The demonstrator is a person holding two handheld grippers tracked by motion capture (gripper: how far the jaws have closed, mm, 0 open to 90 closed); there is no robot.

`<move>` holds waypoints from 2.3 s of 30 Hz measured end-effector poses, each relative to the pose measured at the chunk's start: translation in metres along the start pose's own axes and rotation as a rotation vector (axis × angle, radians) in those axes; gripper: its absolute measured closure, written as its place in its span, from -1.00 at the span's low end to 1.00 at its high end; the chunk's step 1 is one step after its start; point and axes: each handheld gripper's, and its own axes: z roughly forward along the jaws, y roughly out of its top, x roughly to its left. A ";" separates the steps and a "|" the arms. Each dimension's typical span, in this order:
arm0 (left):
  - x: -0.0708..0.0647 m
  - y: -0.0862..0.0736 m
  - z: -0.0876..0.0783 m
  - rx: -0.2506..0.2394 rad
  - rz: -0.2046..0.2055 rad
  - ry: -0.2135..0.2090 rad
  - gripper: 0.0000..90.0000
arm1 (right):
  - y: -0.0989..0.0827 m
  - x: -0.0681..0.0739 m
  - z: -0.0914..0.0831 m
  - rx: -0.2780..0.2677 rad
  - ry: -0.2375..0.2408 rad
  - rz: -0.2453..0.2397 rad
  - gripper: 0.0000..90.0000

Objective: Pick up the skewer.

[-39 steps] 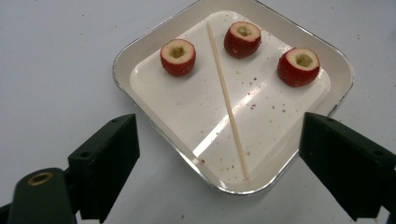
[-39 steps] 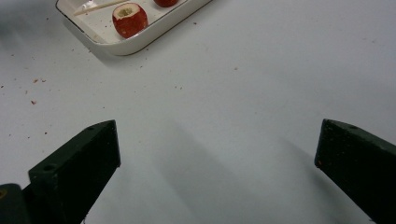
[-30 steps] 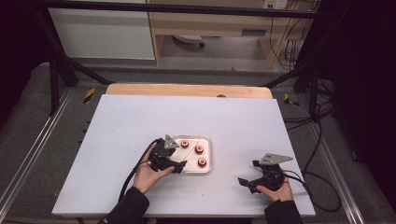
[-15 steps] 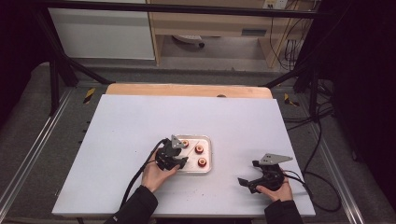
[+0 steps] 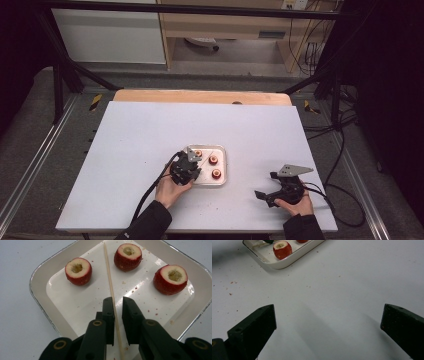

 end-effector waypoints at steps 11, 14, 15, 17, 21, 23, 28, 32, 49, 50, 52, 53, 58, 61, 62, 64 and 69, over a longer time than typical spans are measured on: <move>-0.004 -0.002 0.001 -0.015 0.002 0.016 0.94 | 0.000 0.000 0.000 0.000 0.001 0.000 -0.99; -0.005 -0.003 0.001 -0.018 0.000 0.025 0.94 | 0.000 0.000 0.000 0.004 -0.001 0.001 -0.99; -0.006 -0.003 0.001 -0.019 -0.001 0.028 0.94 | 0.000 0.000 0.000 0.004 -0.001 0.001 -0.99; -0.006 -0.003 0.001 -0.021 -0.004 0.031 0.94 | 0.000 0.000 0.000 0.004 0.000 0.001 -0.99; -0.005 -0.005 0.000 -0.029 -0.028 0.028 0.96 | 0.000 0.000 0.001 0.002 0.001 -0.003 -0.99; -0.005 -0.005 0.000 -0.032 -0.033 0.024 0.97 | 0.000 0.000 0.001 0.003 0.001 -0.004 -0.99; -0.003 -0.006 -0.002 -0.059 -0.049 0.014 0.97 | 0.000 0.000 0.001 0.003 0.000 -0.007 -0.99; -0.002 -0.006 -0.007 -0.084 -0.046 0.013 0.97 | 0.000 0.000 0.001 0.002 0.000 -0.006 -0.99; 0.012 -0.010 -0.031 -0.117 -0.044 -0.002 0.97 | 0.001 0.002 0.001 0.011 -0.009 -0.023 -0.99; 0.012 -0.011 -0.033 -0.117 -0.038 -0.002 0.97 | 0.002 0.003 0.001 0.014 -0.015 -0.032 -0.99; 0.013 -0.012 -0.035 -0.115 -0.031 -0.006 0.97 | 0.002 0.003 0.001 0.015 -0.015 -0.037 -0.99; 0.013 -0.012 -0.037 -0.114 -0.028 -0.009 0.97 | 0.004 0.005 0.001 0.014 -0.020 -0.047 -0.99; 0.014 -0.013 -0.042 -0.116 -0.015 -0.037 0.97 | 0.007 0.009 0.002 0.019 -0.032 -0.074 -0.99; 0.012 -0.013 -0.044 -0.116 -0.004 -0.049 0.97 | 0.011 0.015 0.004 0.038 -0.047 -0.109 -0.99; 0.012 -0.013 -0.045 -0.116 -0.001 -0.053 0.97 | 0.011 0.015 0.004 0.038 -0.047 -0.109 -0.99; 0.011 -0.013 -0.046 -0.113 0.007 -0.063 0.97 | 0.013 0.017 0.005 0.043 -0.055 -0.126 -0.99; 0.008 -0.011 -0.048 -0.111 0.031 -0.081 0.97 | 0.019 0.023 0.005 0.048 -0.076 -0.184 -0.97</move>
